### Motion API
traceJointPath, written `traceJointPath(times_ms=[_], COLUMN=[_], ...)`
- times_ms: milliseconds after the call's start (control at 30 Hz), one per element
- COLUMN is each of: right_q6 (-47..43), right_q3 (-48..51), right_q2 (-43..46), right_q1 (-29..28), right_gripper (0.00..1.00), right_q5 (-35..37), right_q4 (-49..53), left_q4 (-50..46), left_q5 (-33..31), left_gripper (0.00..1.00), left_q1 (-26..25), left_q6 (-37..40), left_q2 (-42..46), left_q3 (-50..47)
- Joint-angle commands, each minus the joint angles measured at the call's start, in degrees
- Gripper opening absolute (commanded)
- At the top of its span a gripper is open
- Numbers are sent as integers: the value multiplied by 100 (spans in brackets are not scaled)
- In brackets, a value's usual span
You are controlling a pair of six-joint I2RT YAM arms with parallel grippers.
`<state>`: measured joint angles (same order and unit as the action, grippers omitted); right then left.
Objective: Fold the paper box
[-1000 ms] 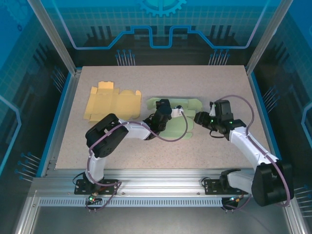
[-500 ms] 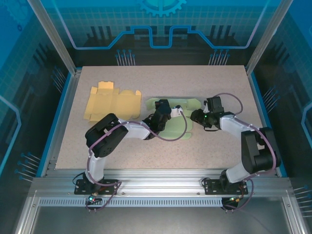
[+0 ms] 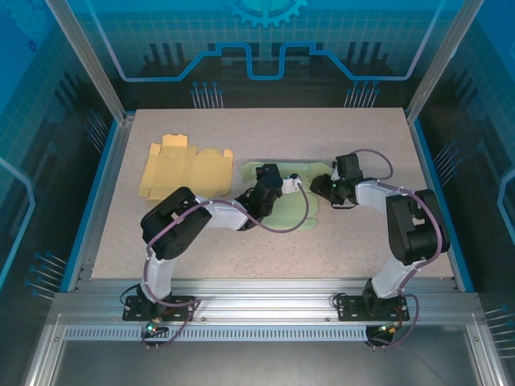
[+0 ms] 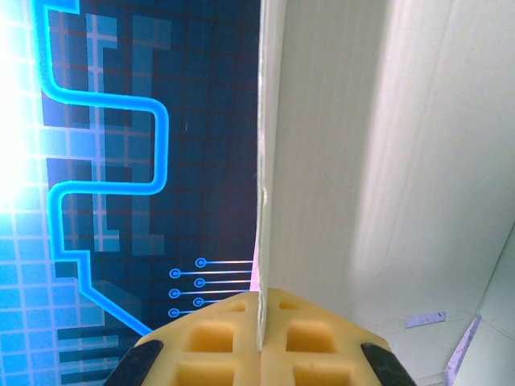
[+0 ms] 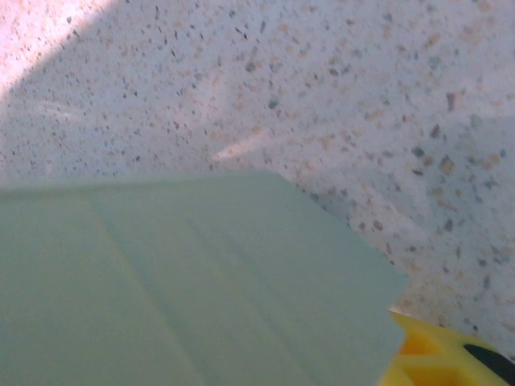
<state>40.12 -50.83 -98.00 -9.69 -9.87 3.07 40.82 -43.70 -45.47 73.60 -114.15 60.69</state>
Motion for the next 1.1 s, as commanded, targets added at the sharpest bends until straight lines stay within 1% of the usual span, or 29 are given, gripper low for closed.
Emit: traceJointPath(times_ms=[0, 133, 267, 367, 533, 767, 800, 933, 1067], right_q6=[39, 0, -4, -4, -35, 12, 34, 135, 193], right_q3=[-197, -232, -178, -45, 12, -12, -22, -31, -101], right_q2=[-185, -255, -112, 121, 325, 95, 36, -229, -402], right_q1=[39, 42, 35, -4, -110, -354, -367, -432, -464], right_gripper=[46, 45, 39, 36, 36, 34, 34, 23, 20], right_q5=[-59, -118, -320, -341, -352, -359, -338, -423, -438], right_q4=[-112, -205, -404, -557, -738, -887, -896, -1079, -1026], left_q4=[46, 40, -8, -36, -106, -275, -284, -293, -203], left_q5=[28, 32, 19, 11, -18, 11, 9, 14, 62], left_gripper=[0, 0, 0, 0, 0, 0, 0, 0, 0], left_q1=[38, 38, 33, 38, 27, 28, 21, 10, 12], left_q6=[-65, -91, -107, -98, -134, -276, -276, -280, -263], left_q2=[161, 164, 125, 86, 55, 11, -1, -20, -68], left_q3=[-49, -48, -27, -7, 57, 143, 152, 169, 107])
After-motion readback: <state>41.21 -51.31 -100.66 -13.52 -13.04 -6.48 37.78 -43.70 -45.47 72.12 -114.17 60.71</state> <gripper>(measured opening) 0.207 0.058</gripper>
